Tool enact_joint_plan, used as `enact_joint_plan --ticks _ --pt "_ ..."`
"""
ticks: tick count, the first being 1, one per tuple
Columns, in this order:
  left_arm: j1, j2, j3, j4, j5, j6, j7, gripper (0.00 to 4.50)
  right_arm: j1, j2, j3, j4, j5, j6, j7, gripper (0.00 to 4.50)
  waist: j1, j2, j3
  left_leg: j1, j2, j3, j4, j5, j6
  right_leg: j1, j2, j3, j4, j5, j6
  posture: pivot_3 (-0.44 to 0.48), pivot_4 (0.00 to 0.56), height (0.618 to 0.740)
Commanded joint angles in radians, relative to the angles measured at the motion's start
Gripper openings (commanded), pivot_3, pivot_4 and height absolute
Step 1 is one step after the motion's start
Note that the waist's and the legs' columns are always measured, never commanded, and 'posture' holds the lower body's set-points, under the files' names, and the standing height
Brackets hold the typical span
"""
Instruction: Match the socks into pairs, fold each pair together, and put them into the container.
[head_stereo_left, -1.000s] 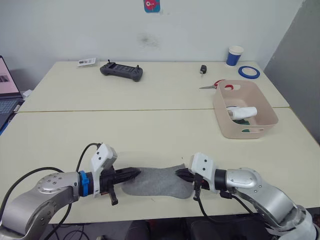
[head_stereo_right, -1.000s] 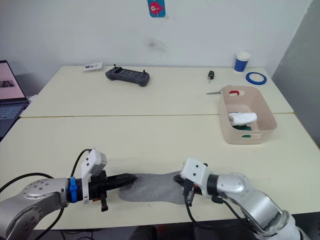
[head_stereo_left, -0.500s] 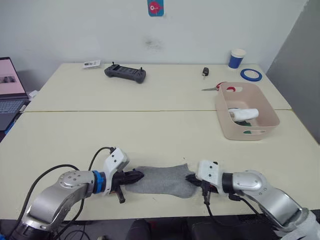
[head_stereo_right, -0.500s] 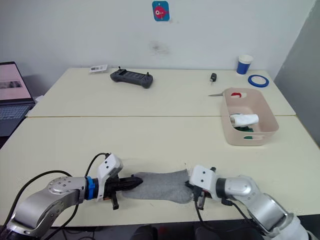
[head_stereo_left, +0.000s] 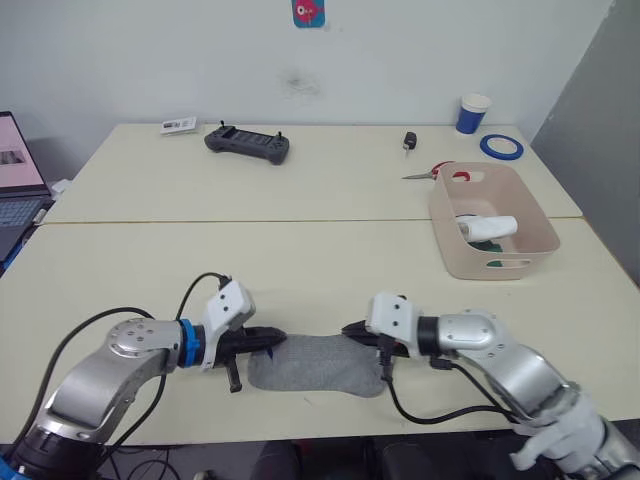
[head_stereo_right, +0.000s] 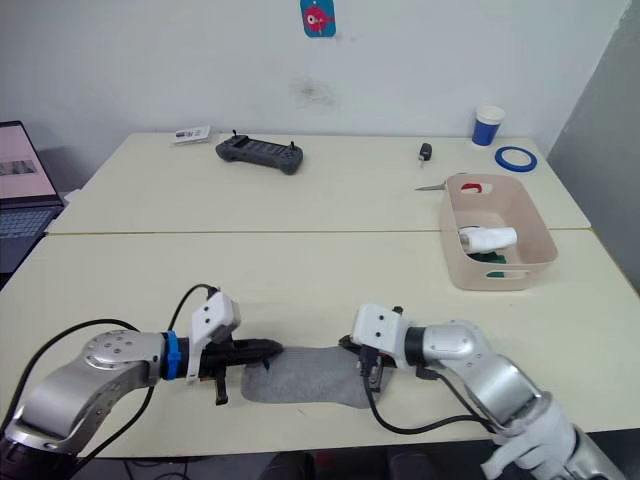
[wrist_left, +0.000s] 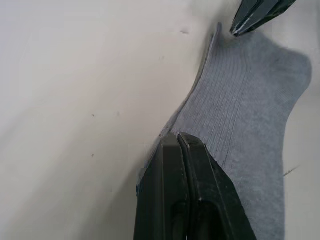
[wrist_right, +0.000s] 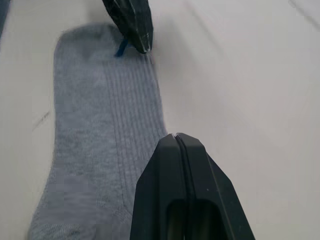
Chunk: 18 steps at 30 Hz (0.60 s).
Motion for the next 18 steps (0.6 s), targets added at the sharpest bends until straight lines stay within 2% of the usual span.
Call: enact_joint_plan --ticks 1,6,10,14,18 --pt "-0.022 -0.026 -0.039 0.024 0.047 -0.026 0.0 0.0 -0.013 0.024 0.034 0.041 -0.055 -0.015 -0.008 0.03 0.001 0.0 0.0 0.0 0.0 0.0 0.0 0.0 0.0 0.0 0.0 0.0 0.0 0.0 0.0 0.0 0.15 0.74" --pt "-0.018 -0.03 -0.077 0.093 0.139 -0.086 0.006 0.0 0.023 -0.045 0.015 0.066 -0.103 -0.032 0.017 0.03 0.003 0.0 -0.001 0.001 0.0 -0.001 0.0 0.0 0.0 0.001 0.0 -0.001 0.001 0.0 0.0 0.0 0.15 0.74" --pt "-0.016 -0.036 -0.061 0.118 0.147 -0.116 0.002 0.0 0.047 -0.083 -0.057 0.066 -0.081 -0.098 0.032 0.03 0.002 0.001 -0.001 0.003 0.0 0.0 0.002 0.0 0.0 0.003 0.0 0.0 0.001 0.002 0.001 0.0 0.15 0.74" --pt "-0.043 -0.057 0.039 0.058 0.037 -0.151 -0.036 0.0 0.067 -0.048 -0.161 -0.057 0.063 -0.102 0.073 0.03 0.001 0.001 0.0 0.002 0.0 0.0 0.005 0.0 0.0 0.003 0.0 0.0 0.003 0.005 0.001 0.0 0.15 0.74" --pt "-0.045 -0.016 0.089 -0.051 -0.047 -0.103 -0.095 0.0 0.1 -0.07 -0.141 -0.134 0.094 -0.067 0.117 0.03 0.0 0.001 0.001 0.001 0.001 -0.001 0.007 0.0 0.0 0.001 0.0 0.0 0.005 0.005 0.001 0.0 0.15 0.74"
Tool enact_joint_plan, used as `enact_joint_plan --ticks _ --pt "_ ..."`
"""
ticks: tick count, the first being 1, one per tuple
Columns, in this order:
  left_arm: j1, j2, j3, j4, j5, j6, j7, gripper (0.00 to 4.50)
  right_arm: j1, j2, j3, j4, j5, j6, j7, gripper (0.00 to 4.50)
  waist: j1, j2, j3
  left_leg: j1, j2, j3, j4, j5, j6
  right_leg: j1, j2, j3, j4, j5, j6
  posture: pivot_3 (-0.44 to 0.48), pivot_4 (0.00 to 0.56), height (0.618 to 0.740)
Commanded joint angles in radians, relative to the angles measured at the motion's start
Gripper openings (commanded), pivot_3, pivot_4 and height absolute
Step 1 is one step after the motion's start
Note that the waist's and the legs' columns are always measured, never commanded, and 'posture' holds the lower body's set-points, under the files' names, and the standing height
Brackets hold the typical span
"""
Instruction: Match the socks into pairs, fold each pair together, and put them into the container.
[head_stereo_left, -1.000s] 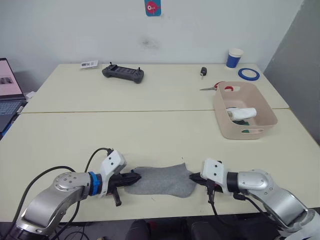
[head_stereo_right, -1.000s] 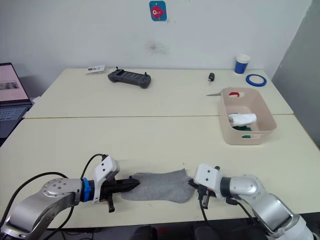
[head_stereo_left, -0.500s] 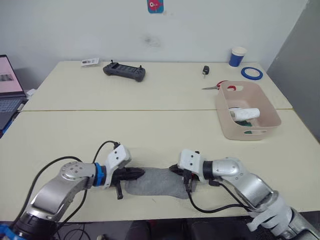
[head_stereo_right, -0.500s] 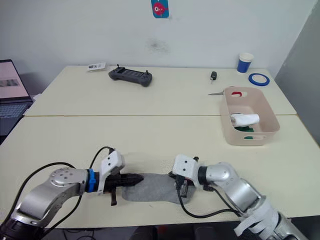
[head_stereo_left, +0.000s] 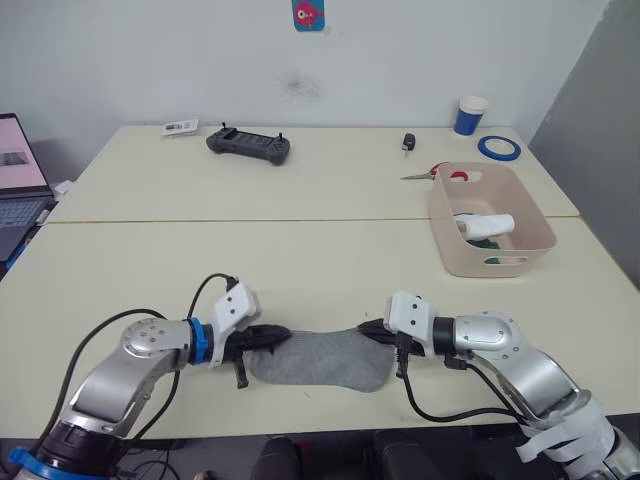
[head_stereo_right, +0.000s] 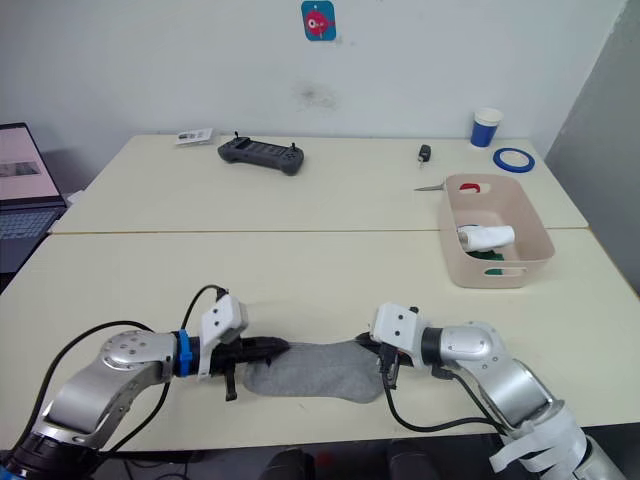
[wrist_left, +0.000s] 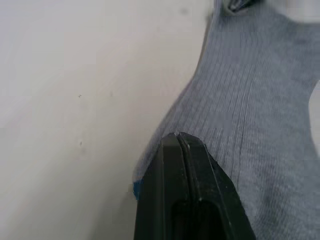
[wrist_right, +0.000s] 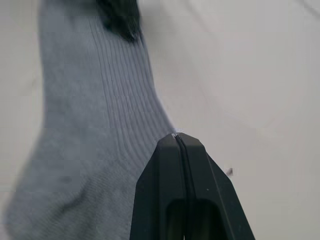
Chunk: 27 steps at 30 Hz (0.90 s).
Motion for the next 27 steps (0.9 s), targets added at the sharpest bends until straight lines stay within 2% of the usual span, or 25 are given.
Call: enact_joint_plan --ticks 1,4,8,16,21,25,27 --pt "0.006 0.055 0.044 -0.133 -0.068 0.032 -0.061 0.0 0.031 -0.008 0.027 -0.074 0.022 0.015 0.031 0.03 0.001 0.0 0.0 0.0 0.0 0.0 0.0 0.0 0.0 0.0 0.0 0.0 0.0 0.0 0.0 0.0 0.15 0.74" --pt "0.042 0.075 -0.006 -0.171 -0.008 0.005 -0.061 0.0 0.049 0.006 0.09 -0.059 -0.024 -0.002 0.024 0.03 0.0 0.001 0.0 0.0 0.0 0.0 -0.001 0.0 0.0 0.0 0.0 0.001 -0.001 -0.001 0.0 0.0 0.15 0.74" --pt "0.092 0.04 -0.08 -0.143 0.084 -0.043 -0.02 0.0 0.075 0.008 0.14 -0.046 -0.066 0.003 0.012 0.03 0.001 0.001 0.0 0.0 0.0 0.0 -0.001 0.0 0.0 0.0 0.0 0.001 -0.001 -0.001 0.0 0.0 0.15 0.74" --pt "0.138 0.037 -0.115 0.041 0.212 -0.155 -0.004 0.0 0.162 -0.087 0.086 -0.039 -0.099 0.002 0.018 0.03 0.003 0.001 -0.001 0.002 -0.001 0.001 0.0 0.0 0.0 0.001 -0.001 0.001 -0.001 -0.002 -0.001 0.0 0.15 0.74" --pt "0.139 0.028 -0.091 0.037 0.177 -0.172 -0.008 0.0 0.207 -0.119 0.039 -0.074 -0.106 -0.068 0.008 0.03 0.002 0.001 -0.004 0.005 -0.001 0.001 0.0 0.0 0.0 0.003 -0.001 0.001 0.0 -0.004 -0.005 0.0 0.15 0.74" --pt "0.145 0.024 -0.016 -0.08 0.039 -0.092 -0.025 0.0 0.246 -0.09 -0.062 -0.199 -0.006 -0.026 -0.018 0.03 0.001 0.0 -0.003 0.003 0.0 0.001 0.0 0.0 0.0 0.001 -0.001 0.001 0.003 -0.004 -0.005 0.0 0.15 0.74" --pt "0.134 0.012 0.015 -0.129 -0.028 -0.015 -0.005 0.0 0.275 -0.085 -0.114 -0.24 0.039 0.015 -0.03 0.03 0.001 0.0 -0.003 0.002 0.0 0.001 0.001 0.0 0.0 0.001 -0.001 0.001 0.003 -0.001 -0.001 0.0 0.15 0.74"
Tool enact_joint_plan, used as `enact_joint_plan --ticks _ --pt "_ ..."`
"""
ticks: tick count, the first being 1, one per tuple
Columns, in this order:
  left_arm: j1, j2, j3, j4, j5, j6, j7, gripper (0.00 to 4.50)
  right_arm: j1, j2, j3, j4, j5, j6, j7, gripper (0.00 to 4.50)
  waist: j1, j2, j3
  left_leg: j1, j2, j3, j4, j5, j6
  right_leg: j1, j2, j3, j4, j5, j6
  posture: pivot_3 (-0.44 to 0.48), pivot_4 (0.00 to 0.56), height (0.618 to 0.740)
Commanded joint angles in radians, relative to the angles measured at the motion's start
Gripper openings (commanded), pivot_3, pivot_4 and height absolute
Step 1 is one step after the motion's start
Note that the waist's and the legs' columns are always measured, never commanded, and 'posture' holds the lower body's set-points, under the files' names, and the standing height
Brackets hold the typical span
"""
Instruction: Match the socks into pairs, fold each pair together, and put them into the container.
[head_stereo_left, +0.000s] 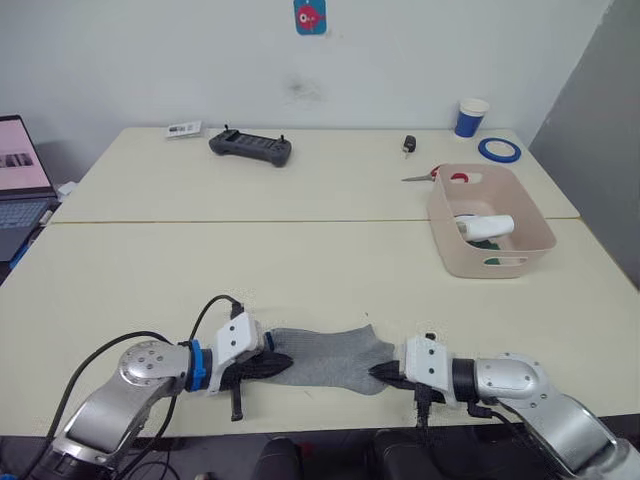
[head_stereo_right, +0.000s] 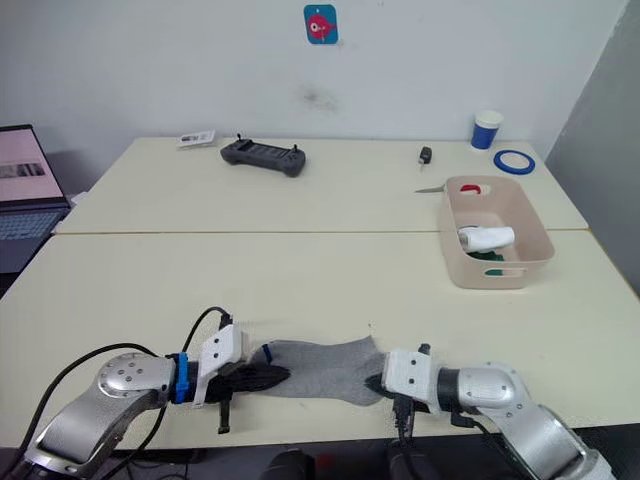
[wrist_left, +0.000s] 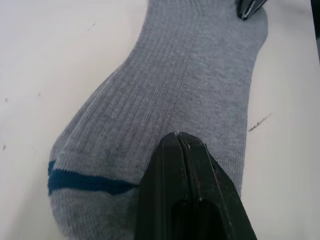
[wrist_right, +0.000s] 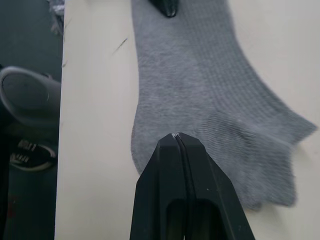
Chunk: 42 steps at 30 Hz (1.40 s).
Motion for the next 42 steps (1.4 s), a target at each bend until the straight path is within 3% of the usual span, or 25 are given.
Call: enact_joint_plan --ticks 1,4,12,22,25,33,42 --pt "-0.027 -0.022 0.074 -0.107 -0.13 0.128 0.037 0.0 0.031 0.02 -0.117 -0.107 0.099 0.064 -0.037 0.03 0.0 0.0 0.0 0.0 0.0 0.0 0.0 0.0 0.0 0.0 0.0 0.0 0.0 0.0 0.0 0.0 0.15 0.74" --pt "-0.05 -0.052 0.054 -0.11 -0.13 0.166 0.068 0.0 0.039 0.068 -0.197 -0.15 0.187 0.155 -0.09 0.62 0.001 0.0 0.001 -0.001 0.0 -0.001 0.0 0.0 0.0 0.0 0.0 -0.001 -0.001 0.0 0.0 0.0 0.15 0.74" --pt "-0.027 -0.072 -0.064 0.029 0.015 0.086 0.054 0.0 0.111 0.124 -0.165 -0.085 0.077 0.114 -0.227 3.35 0.0 0.0 0.001 -0.001 0.0 -0.001 -0.001 0.0 0.0 0.0 0.0 0.0 -0.001 0.0 0.0 0.0 0.15 0.74" --pt "-0.001 -0.085 -0.074 0.01 0.04 0.044 0.07 0.0 0.189 0.211 -0.076 0.02 0.02 0.144 -0.321 3.35 0.0 0.0 -0.001 0.0 0.0 0.001 -0.001 0.0 0.0 0.0 0.0 0.001 -0.001 -0.003 -0.005 0.0 0.15 0.74" --pt "0.005 -0.092 -0.066 0.001 0.039 0.041 0.079 0.0 0.186 0.213 -0.051 0.028 0.017 0.151 -0.319 2.75 0.0 0.0 -0.003 0.001 0.0 0.0 -0.001 0.0 0.0 0.001 0.0 0.001 -0.001 -0.003 -0.005 0.0 0.15 0.74" --pt "-0.01 -0.115 -0.018 -0.032 0.009 0.08 0.119 0.0 0.168 0.183 -0.05 0.024 0.017 0.108 -0.291 0.05 0.0 0.0 -0.004 0.001 0.0 0.0 0.0 0.0 0.0 0.001 0.0 0.001 -0.001 -0.004 -0.006 0.0 0.15 0.74" --pt "-0.092 -0.182 -0.055 -0.081 -0.001 0.125 0.157 0.0 0.03 0.088 -0.191 0.065 0.106 0.124 -0.17 0.02 0.0 0.0 -0.003 -0.001 -0.001 0.0 0.0 0.0 0.0 0.0 0.0 0.001 -0.001 0.0 0.0 0.0 0.15 0.74"
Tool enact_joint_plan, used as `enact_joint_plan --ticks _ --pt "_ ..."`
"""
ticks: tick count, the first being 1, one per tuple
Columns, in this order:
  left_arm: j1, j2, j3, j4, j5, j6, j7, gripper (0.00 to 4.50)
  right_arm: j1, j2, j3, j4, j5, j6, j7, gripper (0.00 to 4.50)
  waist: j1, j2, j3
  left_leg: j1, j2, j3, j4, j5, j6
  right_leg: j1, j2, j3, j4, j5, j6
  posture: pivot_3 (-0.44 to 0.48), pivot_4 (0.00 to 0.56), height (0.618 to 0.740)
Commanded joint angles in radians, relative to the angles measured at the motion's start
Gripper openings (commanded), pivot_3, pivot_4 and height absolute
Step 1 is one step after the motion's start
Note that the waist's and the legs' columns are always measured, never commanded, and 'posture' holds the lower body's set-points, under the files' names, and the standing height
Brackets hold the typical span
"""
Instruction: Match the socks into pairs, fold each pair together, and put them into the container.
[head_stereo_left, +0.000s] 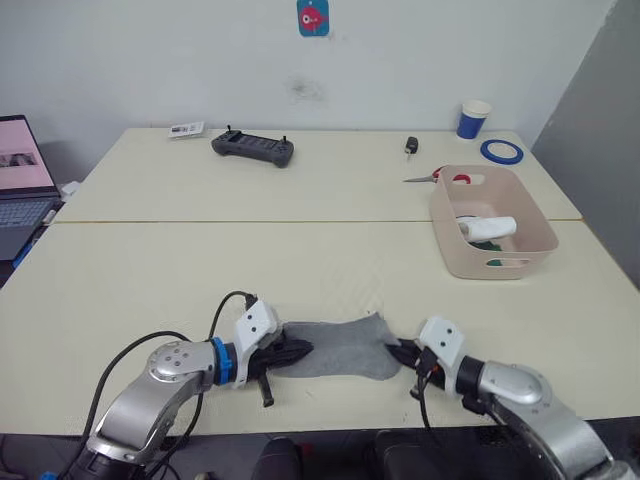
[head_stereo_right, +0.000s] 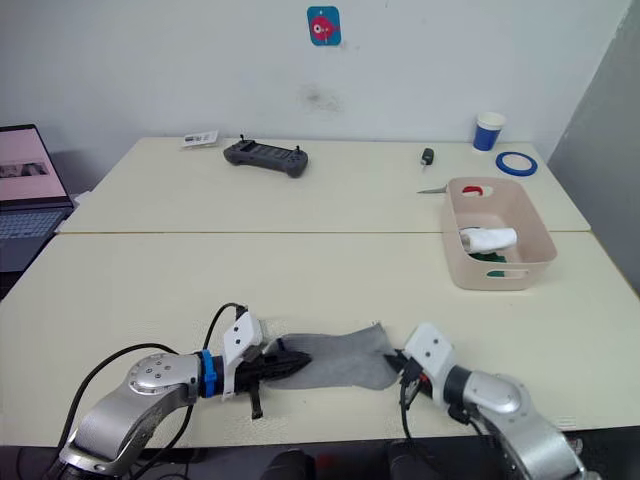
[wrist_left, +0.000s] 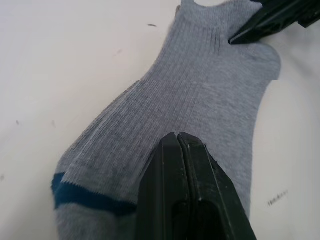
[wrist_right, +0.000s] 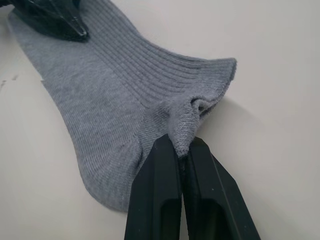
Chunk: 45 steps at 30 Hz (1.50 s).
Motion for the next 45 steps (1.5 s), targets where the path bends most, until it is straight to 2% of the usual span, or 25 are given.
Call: enact_joint_plan --ticks 1,7,13,17,21,23,28,30,37,42,45 --pt "-0.042 -0.029 -0.033 -0.036 0.008 0.002 0.016 0.0 -0.058 -0.055 -0.069 -0.003 0.048 0.009 0.073 0.02 0.0 0.0 0.0 0.0 0.0 0.0 0.0 0.0 0.0 0.0 0.0 0.0 0.0 0.0 0.0 0.0 0.15 0.74" --pt "-0.101 -0.09 -0.097 0.038 0.063 0.038 0.063 0.0 -0.118 -0.086 -0.067 -0.065 0.107 0.066 0.122 0.02 0.0 0.0 0.0 0.0 0.001 -0.002 -0.001 0.0 0.0 0.0 0.002 -0.001 -0.001 0.0 0.0 0.0 0.15 0.74" --pt "-0.123 -0.119 -0.136 0.129 0.116 0.036 0.082 0.0 -0.213 -0.064 -0.018 -0.141 0.203 0.221 0.132 0.02 -0.001 0.0 0.0 0.0 0.0 -0.002 0.0 0.0 0.0 0.0 0.002 -0.001 0.0 0.0 0.0 0.0 0.15 0.74" --pt "-0.116 -0.116 -0.141 0.116 0.118 0.031 0.074 0.0 -0.321 0.036 0.046 -0.1 0.245 0.363 0.072 0.02 -0.001 0.0 0.0 0.001 0.0 -0.001 0.001 0.0 0.0 0.001 0.002 0.0 0.001 0.001 0.001 0.0 0.15 0.74" --pt "-0.116 -0.117 -0.049 0.055 0.023 0.087 0.069 0.0 -0.379 0.108 0.084 -0.04 0.256 0.432 0.036 0.02 -0.001 0.0 0.0 0.0 0.0 -0.001 0.0 0.0 0.0 0.001 0.002 0.0 0.001 0.001 0.001 0.0 0.15 0.74" --pt "-0.111 -0.081 0.014 0.0 -0.052 0.153 0.045 0.0 -0.388 0.104 0.112 -0.01 0.234 0.423 0.038 0.02 -0.002 0.0 0.0 -0.001 0.001 -0.002 0.0 0.0 0.0 0.0 0.002 -0.001 0.0 0.001 0.001 0.0 0.15 0.74" --pt "-0.093 0.028 0.09 -0.075 -0.14 0.261 -0.001 0.0 -0.398 0.09 0.129 0.013 0.229 0.401 0.051 0.02 -0.002 0.001 0.001 -0.002 0.001 -0.002 -0.001 0.0 0.0 -0.002 0.002 -0.001 0.0 0.0 0.0 0.0 0.15 0.74" --pt "-0.078 0.053 0.064 -0.064 -0.111 0.25 -0.003 0.0 -0.409 0.085 0.133 0.015 0.228 0.393 0.058 0.02 -0.003 0.001 0.001 -0.002 0.001 -0.002 -0.001 0.0 0.0 -0.001 0.002 -0.001 -0.001 -0.001 0.0 0.0 0.15 0.74" --pt "-0.103 0.03 -0.062 0.04 0.004 0.18 0.008 0.0 -0.496 0.078 0.15 -0.043 0.259 0.438 0.074 0.02 -0.002 0.001 0.001 -0.001 0.001 -0.002 -0.001 0.0 0.0 -0.001 0.002 -0.002 -0.001 0.0 0.0 0.0 0.15 0.74" --pt "-0.118 0.021 -0.072 0.08 0.019 0.149 -0.001 0.0 -0.521 0.122 0.165 -0.037 0.288 0.477 0.057 0.02 -0.001 0.001 0.001 -0.001 0.001 -0.002 -0.001 0.0 0.0 -0.001 0.002 -0.001 -0.001 0.0 0.0 0.0 0.15 0.74" --pt "-0.123 0.027 -0.063 0.091 0.019 0.139 -0.009 0.0 -0.519 0.149 0.198 0.028 0.26 0.446 0.05 0.02 -0.001 0.001 0.001 -0.001 0.001 -0.002 -0.001 0.0 0.0 -0.001 0.001 -0.001 -0.001 0.0 0.0 0.0 0.15 0.74"
